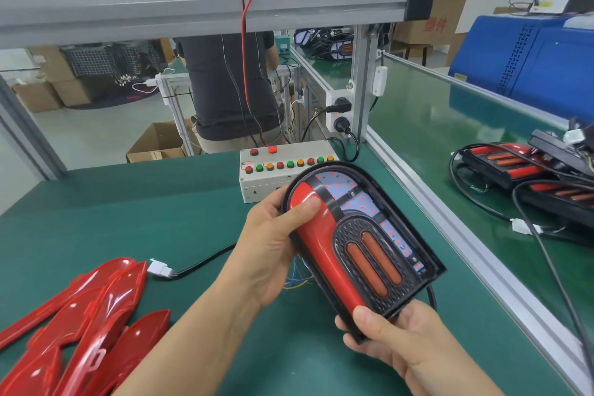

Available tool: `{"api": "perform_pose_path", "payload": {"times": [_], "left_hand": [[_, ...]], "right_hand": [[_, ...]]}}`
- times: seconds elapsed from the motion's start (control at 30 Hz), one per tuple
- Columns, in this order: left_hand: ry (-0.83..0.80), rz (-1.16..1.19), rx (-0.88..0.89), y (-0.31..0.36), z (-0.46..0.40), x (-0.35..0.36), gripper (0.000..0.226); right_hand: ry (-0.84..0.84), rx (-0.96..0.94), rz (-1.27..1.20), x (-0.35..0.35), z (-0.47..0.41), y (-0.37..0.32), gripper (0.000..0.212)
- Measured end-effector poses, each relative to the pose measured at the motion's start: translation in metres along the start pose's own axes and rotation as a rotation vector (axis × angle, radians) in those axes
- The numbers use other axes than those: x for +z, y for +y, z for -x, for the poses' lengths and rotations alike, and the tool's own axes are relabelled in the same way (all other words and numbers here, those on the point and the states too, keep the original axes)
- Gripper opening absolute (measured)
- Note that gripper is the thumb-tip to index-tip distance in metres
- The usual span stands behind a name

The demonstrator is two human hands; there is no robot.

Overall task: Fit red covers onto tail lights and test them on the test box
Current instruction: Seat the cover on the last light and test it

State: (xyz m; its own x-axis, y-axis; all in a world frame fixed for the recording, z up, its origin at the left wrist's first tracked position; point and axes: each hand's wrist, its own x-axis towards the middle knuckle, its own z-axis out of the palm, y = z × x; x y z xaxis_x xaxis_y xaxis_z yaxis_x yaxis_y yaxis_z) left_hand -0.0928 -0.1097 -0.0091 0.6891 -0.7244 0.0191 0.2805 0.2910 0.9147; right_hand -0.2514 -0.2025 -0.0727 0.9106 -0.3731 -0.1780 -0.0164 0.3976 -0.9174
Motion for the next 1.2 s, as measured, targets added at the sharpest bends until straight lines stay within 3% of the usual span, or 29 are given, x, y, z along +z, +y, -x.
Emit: {"api": "perform_pose_path", "payload": {"times": [0.13, 0.23, 0.3, 0.47, 0.6, 0.7, 0.9, 1.03, 1.2], "left_hand": [[0.097, 0.063, -0.08, -0.001, -0.002, 0.002, 0.033], [0.245, 0.119, -0.145, -0.002, -0.006, 0.006, 0.018], [0.296, 0.142, -0.168, -0.002, -0.008, 0.008, 0.022], [0.204, 0.109, -0.15, -0.002, -0.006, 0.004, 0.063], [0.092, 0.069, -0.149, -0.002, -0.004, 0.001, 0.055], [0.005, 0.015, -0.076, -0.002, 0.0, 0.002, 0.031], [0.008, 0.003, -0.081, -0.003, 0.001, -0.001, 0.036], [0.113, 0.029, -0.2, -0.002, -0.004, -0.004, 0.02], [0.154, -0.026, -0.153, -0.006, -0.005, -0.005, 0.019]], "right_hand": [[-0.004, -0.013, 0.0, -0.002, 0.0, -0.001, 0.04], [0.015, 0.009, 0.009, -0.002, 0.0, 0.003, 0.035], [0.031, 0.014, 0.004, -0.001, 0.0, 0.004, 0.033], [0.057, 0.012, 0.011, -0.004, -0.001, 0.004, 0.043], [0.052, 0.025, 0.02, -0.006, -0.001, 0.005, 0.048], [0.045, 0.013, 0.047, -0.005, -0.002, 0.004, 0.064], [0.012, 0.005, 0.022, -0.001, 0.002, 0.001, 0.033], [-0.016, 0.028, 0.038, -0.001, 0.007, -0.001, 0.055], [-0.051, 0.053, 0.043, 0.003, 0.009, -0.001, 0.077]]}}
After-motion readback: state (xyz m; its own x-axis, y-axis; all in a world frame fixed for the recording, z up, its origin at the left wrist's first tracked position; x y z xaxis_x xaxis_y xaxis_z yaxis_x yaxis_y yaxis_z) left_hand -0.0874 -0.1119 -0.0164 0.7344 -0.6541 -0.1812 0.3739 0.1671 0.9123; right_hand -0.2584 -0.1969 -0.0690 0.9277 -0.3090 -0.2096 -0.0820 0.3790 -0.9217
